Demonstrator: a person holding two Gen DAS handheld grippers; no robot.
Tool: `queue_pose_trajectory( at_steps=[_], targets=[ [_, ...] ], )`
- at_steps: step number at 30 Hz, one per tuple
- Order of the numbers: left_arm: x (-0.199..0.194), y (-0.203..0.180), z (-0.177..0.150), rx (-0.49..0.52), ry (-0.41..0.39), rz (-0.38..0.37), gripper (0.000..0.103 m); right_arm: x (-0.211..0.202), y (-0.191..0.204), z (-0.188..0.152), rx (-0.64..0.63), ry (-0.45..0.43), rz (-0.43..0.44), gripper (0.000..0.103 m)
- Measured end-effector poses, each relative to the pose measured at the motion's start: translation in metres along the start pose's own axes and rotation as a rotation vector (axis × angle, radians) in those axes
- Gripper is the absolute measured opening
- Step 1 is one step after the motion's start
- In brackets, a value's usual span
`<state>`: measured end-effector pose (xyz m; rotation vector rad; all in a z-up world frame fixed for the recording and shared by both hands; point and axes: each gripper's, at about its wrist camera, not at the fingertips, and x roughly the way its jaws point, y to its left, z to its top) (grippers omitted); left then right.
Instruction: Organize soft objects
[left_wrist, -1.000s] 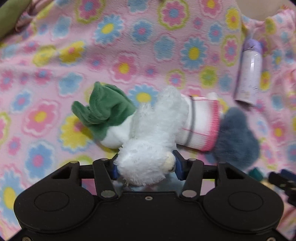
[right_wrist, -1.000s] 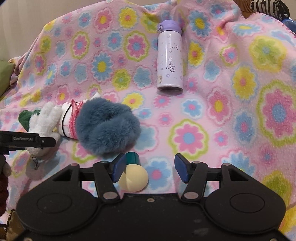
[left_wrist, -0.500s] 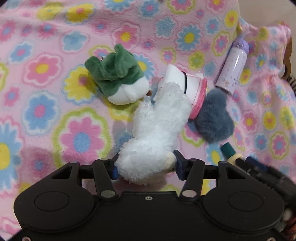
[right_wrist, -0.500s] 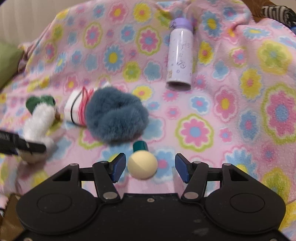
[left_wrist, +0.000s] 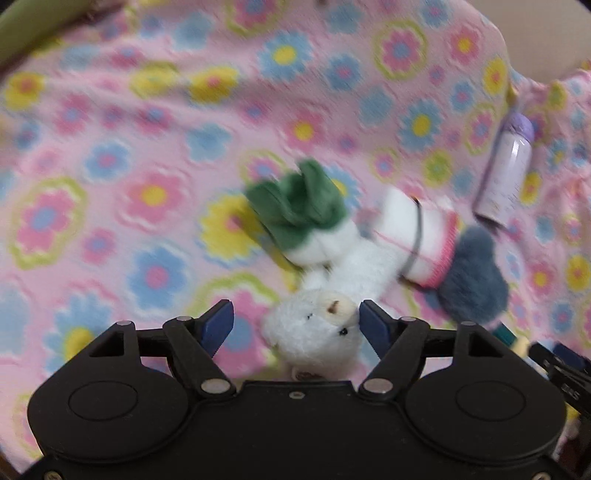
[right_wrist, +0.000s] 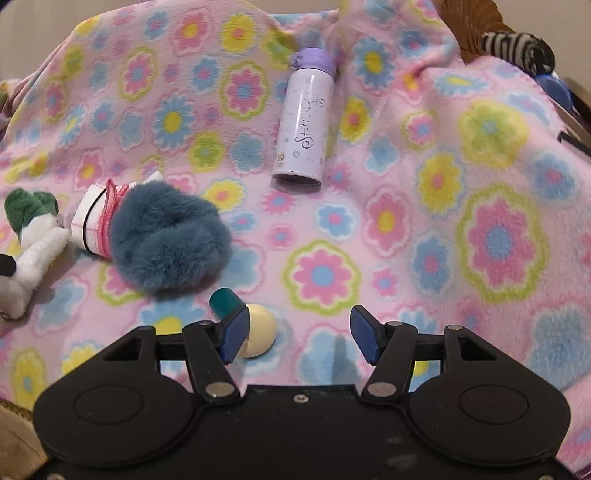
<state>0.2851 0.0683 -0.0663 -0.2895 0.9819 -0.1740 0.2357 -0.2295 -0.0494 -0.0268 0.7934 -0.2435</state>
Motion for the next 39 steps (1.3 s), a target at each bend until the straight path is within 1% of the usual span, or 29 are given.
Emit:
queue_pose_trajectory(
  at_steps=[3, 5, 7, 10, 13, 16, 21, 25, 28, 30, 33, 36, 39],
  targets=[
    [-0.006, 0.002, 0.005, 0.049, -0.049, 0.079, 0.076, -0.001, 0.004, -0.002, 0.001, 0.003, 0.013, 0.059],
    [-0.008, 0.003, 0.009, 0.075, -0.053, 0.098, 0.077, -0.002, 0.007, -0.003, -0.001, 0.005, 0.017, 0.059],
    [-0.011, 0.005, 0.011, 0.075, -0.056, 0.098, 0.076, -0.004, 0.008, -0.003, 0.006, 0.006, 0.023, 0.059],
    [-0.015, 0.003, 0.008, 0.081, -0.060, 0.091, 0.076, -0.007, 0.008, -0.004, 0.053, 0.024, 0.061, 0.060],
    [-0.009, -0.001, 0.004, 0.075, -0.034, 0.074, 0.076, -0.006, 0.014, -0.005, 0.083, 0.060, 0.111, 0.061],
    [-0.004, -0.002, -0.002, 0.061, -0.008, 0.069, 0.076, -0.001, 0.020, -0.007, 0.084, 0.094, 0.126, 0.061],
    [-0.006, 0.000, -0.006, 0.036, -0.006, 0.049, 0.077, 0.004, 0.019, -0.009, 0.130, 0.131, 0.193, 0.060],
    [-0.007, -0.002, -0.011, 0.034, -0.009, 0.044, 0.078, 0.016, 0.019, -0.005, 0.189, 0.154, 0.177, 0.060],
    [-0.007, -0.003, -0.015, 0.028, -0.007, 0.043, 0.081, 0.026, 0.022, 0.000, 0.245, 0.171, 0.183, 0.062],
    [-0.007, -0.002, -0.016, 0.022, -0.002, 0.038, 0.081, 0.032, 0.027, 0.005, 0.249, 0.169, 0.179, 0.062],
    [-0.008, 0.000, -0.017, 0.013, 0.000, 0.035, 0.081, 0.041, 0.033, 0.010, 0.248, 0.165, 0.165, 0.066],
    [-0.008, 0.001, -0.017, 0.008, 0.002, 0.033, 0.081, 0.048, 0.036, 0.014, 0.241, 0.147, 0.122, 0.067],
    [-0.007, 0.002, -0.018, 0.002, 0.006, 0.029, 0.082, 0.054, 0.032, 0.016, 0.248, 0.135, 0.100, 0.066]
  ],
)
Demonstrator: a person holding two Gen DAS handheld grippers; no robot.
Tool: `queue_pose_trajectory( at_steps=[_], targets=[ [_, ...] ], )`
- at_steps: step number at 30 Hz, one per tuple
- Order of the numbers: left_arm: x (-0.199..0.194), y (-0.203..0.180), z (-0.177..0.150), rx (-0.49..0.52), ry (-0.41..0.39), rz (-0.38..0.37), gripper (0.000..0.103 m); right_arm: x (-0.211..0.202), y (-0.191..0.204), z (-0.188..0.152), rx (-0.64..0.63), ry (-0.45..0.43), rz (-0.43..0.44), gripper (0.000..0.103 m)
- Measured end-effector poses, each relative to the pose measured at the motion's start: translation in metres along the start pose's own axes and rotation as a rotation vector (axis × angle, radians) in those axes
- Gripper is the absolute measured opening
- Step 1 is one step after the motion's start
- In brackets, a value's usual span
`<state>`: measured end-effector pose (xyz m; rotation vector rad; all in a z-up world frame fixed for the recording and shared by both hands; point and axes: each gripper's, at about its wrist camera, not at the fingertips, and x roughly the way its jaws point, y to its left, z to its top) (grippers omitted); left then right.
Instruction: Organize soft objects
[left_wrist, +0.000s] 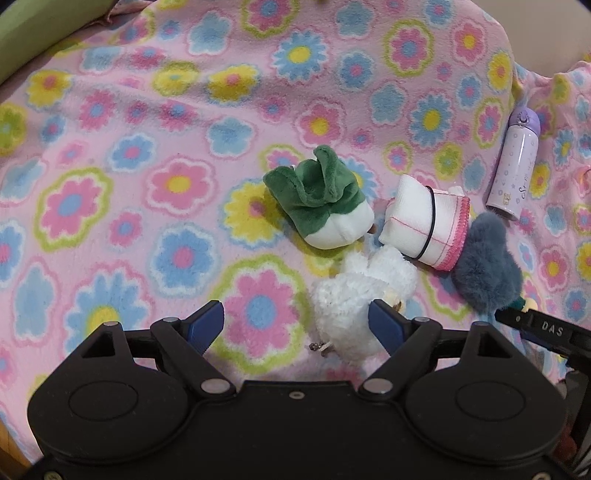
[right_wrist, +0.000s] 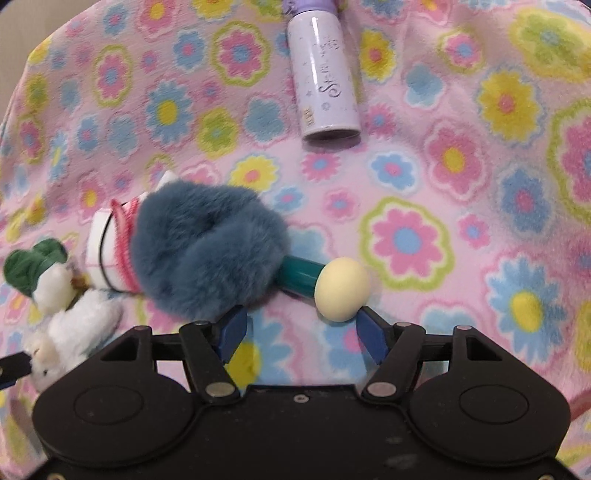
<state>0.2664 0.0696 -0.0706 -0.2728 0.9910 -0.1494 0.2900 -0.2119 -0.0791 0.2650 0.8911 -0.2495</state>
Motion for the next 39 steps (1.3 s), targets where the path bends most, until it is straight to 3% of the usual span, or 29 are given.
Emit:
queue_pose_trajectory(
  at_steps=[9, 12, 15, 18, 19, 21, 31, 34, 39],
  targets=[
    [0.001, 0.001, 0.000, -0.016, 0.001, -0.001, 0.083, 0.015, -0.004, 0.015, 0.004, -0.029, -0.035, 0.065],
    [0.000, 0.001, 0.000, -0.017, -0.005, 0.003, 0.083, 0.016, -0.001, 0.014, -0.021, -0.053, -0.063, 0.056],
    [-0.005, 0.000, -0.001, -0.024, -0.018, 0.005, 0.083, 0.013, -0.004, 0.011, -0.036, -0.057, -0.066, 0.036],
    [-0.012, -0.003, -0.003, -0.020, -0.044, -0.004, 0.083, 0.007, -0.013, 0.006, -0.030, -0.046, -0.046, 0.036],
    [-0.014, -0.005, -0.003, -0.014, -0.052, -0.005, 0.083, 0.005, -0.015, 0.005, -0.032, -0.041, -0.045, 0.036],
    [-0.016, -0.010, -0.003, -0.004, -0.064, -0.004, 0.083, 0.002, -0.015, 0.002, -0.035, -0.042, -0.048, 0.047],
    [-0.011, -0.020, -0.003, 0.017, -0.040, -0.013, 0.083, 0.005, -0.004, 0.010, -0.032, -0.067, -0.039, 0.048],
    [-0.010, -0.024, -0.004, 0.036, -0.040, -0.020, 0.083, 0.010, -0.001, 0.016, -0.041, -0.058, -0.033, 0.060],
    [-0.004, -0.036, -0.005, 0.082, -0.042, -0.045, 0.087, 0.024, 0.013, 0.019, -0.085, -0.065, -0.100, 0.067]
  ],
)
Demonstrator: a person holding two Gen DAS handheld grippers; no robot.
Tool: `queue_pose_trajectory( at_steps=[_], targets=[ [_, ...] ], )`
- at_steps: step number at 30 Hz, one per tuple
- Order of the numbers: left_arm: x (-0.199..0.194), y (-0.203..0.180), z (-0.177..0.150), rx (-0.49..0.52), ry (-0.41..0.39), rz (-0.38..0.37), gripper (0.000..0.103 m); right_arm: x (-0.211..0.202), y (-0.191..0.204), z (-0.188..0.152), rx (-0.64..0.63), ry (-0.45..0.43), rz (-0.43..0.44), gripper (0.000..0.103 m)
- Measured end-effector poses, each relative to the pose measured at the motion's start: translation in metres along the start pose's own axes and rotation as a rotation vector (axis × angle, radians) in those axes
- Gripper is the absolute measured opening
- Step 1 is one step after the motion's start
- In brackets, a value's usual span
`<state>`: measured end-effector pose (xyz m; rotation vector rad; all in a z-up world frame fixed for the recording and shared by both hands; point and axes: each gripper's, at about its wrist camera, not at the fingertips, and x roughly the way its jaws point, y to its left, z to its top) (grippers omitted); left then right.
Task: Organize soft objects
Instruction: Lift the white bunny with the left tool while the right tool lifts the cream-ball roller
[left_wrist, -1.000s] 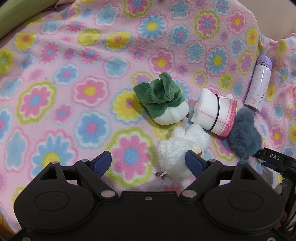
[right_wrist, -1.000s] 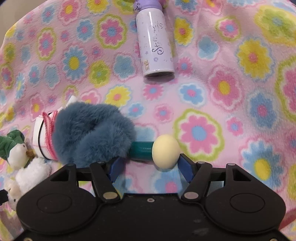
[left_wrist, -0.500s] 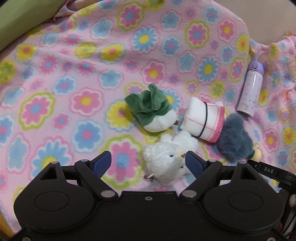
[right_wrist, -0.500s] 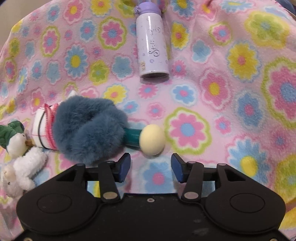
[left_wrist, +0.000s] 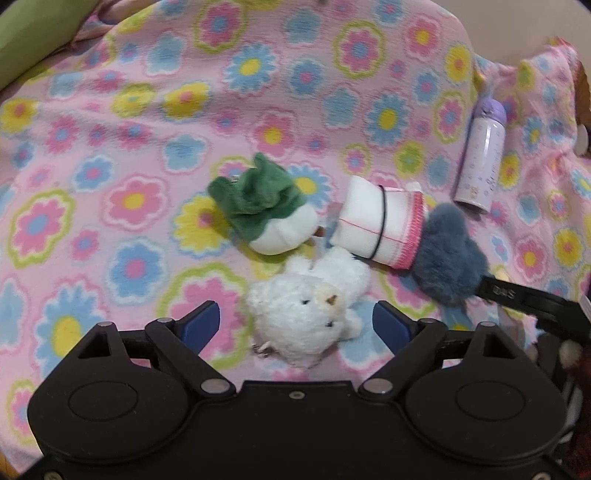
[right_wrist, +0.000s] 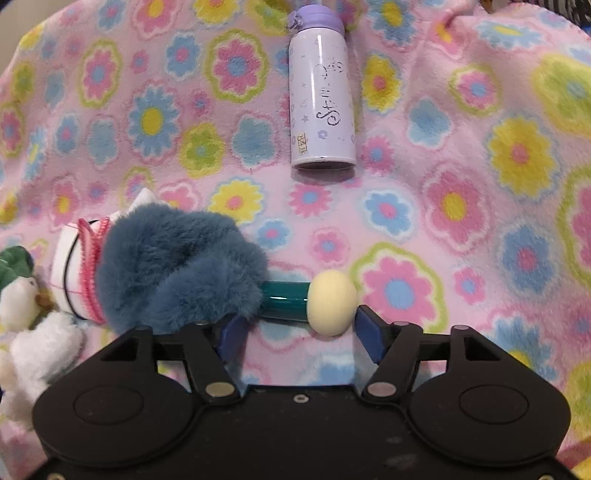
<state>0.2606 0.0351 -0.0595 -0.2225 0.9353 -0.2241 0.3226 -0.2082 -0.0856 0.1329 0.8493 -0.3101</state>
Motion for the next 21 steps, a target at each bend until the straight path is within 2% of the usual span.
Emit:
queue_pose_trajectory(
  at_steps=[2, 5, 6, 7, 8, 12, 21],
  targets=[
    [0.004, -0.005, 0.000, 0.020, 0.002, -0.006, 0.087, 0.005, 0.002, 0.001, -0.002, 0.002, -0.007, 0.072],
    [0.011, -0.014, 0.001, 0.045, 0.006, -0.010, 0.087, 0.009, 0.004, 0.001, -0.013, -0.009, -0.024, 0.072],
    [0.012, -0.015, 0.001, 0.049, 0.007, -0.010, 0.088, 0.009, 0.004, 0.001, -0.014, -0.015, -0.026, 0.070],
    [0.014, -0.017, 0.001, 0.056, 0.007, -0.008, 0.089, 0.009, 0.003, 0.001, -0.008, -0.023, -0.028, 0.060],
    [0.016, -0.017, 0.001, 0.062, 0.009, -0.001, 0.089, 0.008, 0.002, 0.001, -0.003, -0.031, -0.033, 0.057],
    [0.022, -0.011, 0.001, 0.051, 0.033, 0.013, 0.089, 0.002, -0.012, 0.001, 0.040, -0.034, 0.010, 0.056],
    [0.028, -0.001, 0.003, 0.008, 0.049, 0.026, 0.089, -0.030, -0.032, -0.014, 0.070, -0.041, 0.029, 0.056]
  ],
)
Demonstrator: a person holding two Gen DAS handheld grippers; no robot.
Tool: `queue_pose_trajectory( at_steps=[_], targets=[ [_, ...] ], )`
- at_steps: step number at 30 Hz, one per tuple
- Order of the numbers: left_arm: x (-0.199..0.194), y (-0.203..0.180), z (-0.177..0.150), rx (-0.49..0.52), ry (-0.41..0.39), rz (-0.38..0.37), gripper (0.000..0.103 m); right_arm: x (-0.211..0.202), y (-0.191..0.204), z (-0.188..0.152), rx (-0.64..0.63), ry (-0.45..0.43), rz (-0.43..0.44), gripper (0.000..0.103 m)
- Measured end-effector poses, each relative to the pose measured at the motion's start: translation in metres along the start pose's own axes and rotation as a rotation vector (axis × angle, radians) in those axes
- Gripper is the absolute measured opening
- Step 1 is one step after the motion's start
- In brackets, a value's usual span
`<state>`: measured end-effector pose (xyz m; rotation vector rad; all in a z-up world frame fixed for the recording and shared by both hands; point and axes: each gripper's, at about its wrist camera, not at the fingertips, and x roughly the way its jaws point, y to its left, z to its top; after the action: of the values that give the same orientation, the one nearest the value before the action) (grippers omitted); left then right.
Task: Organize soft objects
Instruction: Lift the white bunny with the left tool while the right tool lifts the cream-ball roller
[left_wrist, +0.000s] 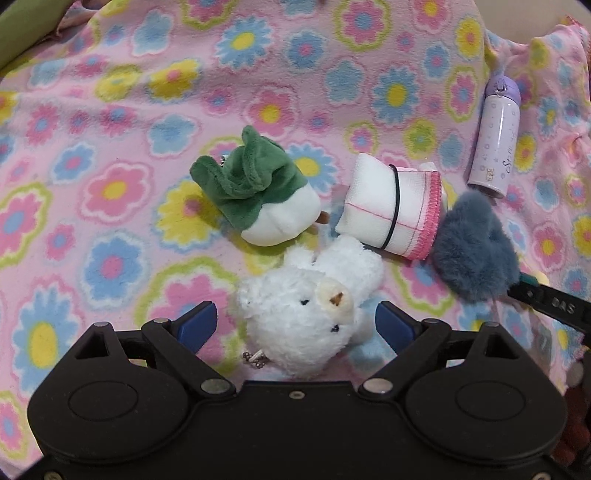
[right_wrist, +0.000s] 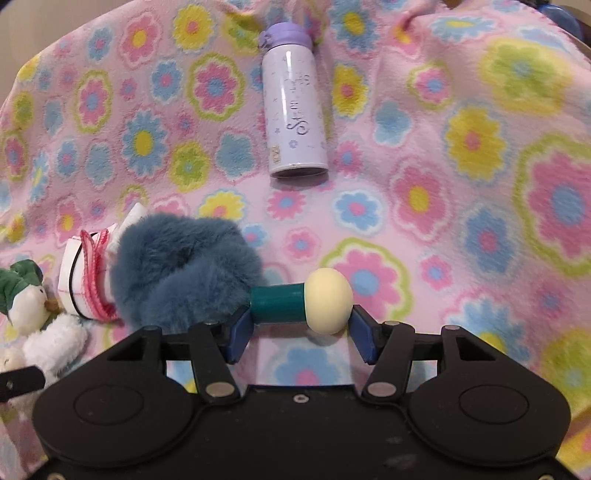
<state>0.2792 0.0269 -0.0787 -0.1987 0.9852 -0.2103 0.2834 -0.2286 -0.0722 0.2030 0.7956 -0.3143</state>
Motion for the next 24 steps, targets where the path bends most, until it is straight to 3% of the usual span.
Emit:
queue_pose_trajectory(
  at_steps=[13, 15, 16, 21, 24],
  targets=[
    [0.017, -0.012, 0.006, 0.003, -0.010, 0.023, 0.089, -0.025, -0.014, -0.015, -0.004, 0.029, 0.038, 0.057],
    [0.017, -0.014, 0.004, 0.026, -0.015, 0.036, 0.080, -0.027, -0.011, -0.017, -0.007, 0.034, 0.052, 0.057],
    [0.016, -0.016, 0.003, 0.043, -0.020, 0.044, 0.066, -0.028, -0.009, -0.019, -0.010, 0.035, 0.060, 0.057],
    [0.007, -0.013, 0.002, 0.048, -0.030, 0.004, 0.052, -0.036, -0.004, -0.024, -0.017, 0.042, 0.103, 0.057],
    [-0.003, -0.011, 0.003, 0.029, -0.038, -0.015, 0.052, -0.046, -0.002, -0.026, -0.022, 0.033, 0.123, 0.057]
  ],
)
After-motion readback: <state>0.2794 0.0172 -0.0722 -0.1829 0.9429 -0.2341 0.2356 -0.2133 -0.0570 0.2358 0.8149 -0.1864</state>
